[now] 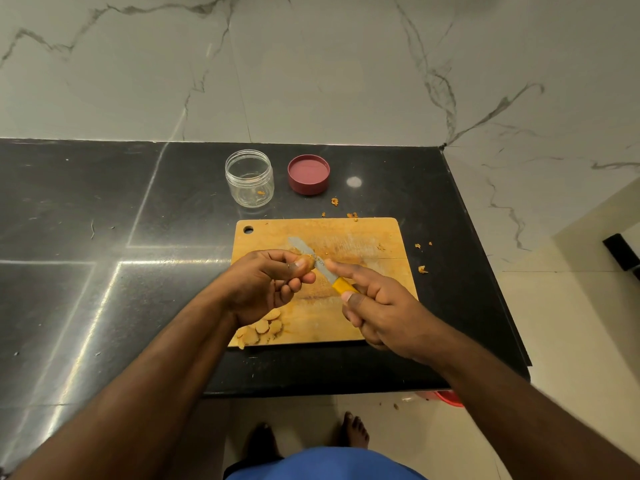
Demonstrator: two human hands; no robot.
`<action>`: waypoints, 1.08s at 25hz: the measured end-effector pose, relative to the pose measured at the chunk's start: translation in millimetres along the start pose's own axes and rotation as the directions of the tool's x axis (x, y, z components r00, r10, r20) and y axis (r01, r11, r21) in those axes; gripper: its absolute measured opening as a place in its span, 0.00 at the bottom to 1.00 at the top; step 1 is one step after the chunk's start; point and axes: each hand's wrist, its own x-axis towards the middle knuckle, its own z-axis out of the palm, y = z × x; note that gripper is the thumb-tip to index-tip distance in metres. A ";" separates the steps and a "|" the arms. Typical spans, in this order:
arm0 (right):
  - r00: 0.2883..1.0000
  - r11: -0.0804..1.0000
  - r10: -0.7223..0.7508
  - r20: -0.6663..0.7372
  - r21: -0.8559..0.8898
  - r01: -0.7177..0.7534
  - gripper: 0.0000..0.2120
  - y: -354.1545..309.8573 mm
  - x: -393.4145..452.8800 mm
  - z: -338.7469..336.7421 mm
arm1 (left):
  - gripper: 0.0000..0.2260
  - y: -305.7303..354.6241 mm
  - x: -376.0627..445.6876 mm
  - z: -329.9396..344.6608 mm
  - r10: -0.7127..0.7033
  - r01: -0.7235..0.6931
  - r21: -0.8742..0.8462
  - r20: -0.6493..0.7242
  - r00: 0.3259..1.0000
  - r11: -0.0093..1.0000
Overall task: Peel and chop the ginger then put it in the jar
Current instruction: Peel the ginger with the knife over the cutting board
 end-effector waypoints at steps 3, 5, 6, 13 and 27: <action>0.997 0.998 -0.025 -0.079 0.058 0.030 0.23 4.8 1.4 11.6 | 0.03 -8.8 2.4 11.5 0.109 -0.111 -0.009 -0.106 0.988 0.994; 0.993 0.995 -0.033 -0.116 0.086 0.043 0.23 9.0 0.3 19.0 | 0.04 -18.4 4.4 18.4 0.133 -0.143 -0.094 -0.103 0.986 0.985; 0.991 0.996 -0.036 -0.128 0.078 0.046 0.23 11.2 -0.2 21.8 | 0.04 -21.8 4.7 19.7 0.126 -0.136 -0.126 -0.089 0.988 0.983; 0.964 0.998 -0.066 -0.258 -0.017 0.064 0.22 20.8 1.6 29.7 | 0.05 -20.3 0.4 19.9 0.164 -0.186 -0.170 -0.137 0.977 0.968; 0.941 0.971 -0.131 -0.312 -0.234 0.057 0.23 17.9 -2.5 38.4 | 0.05 -25.9 6.4 24.6 0.249 -0.287 -0.086 -0.305 0.919 0.954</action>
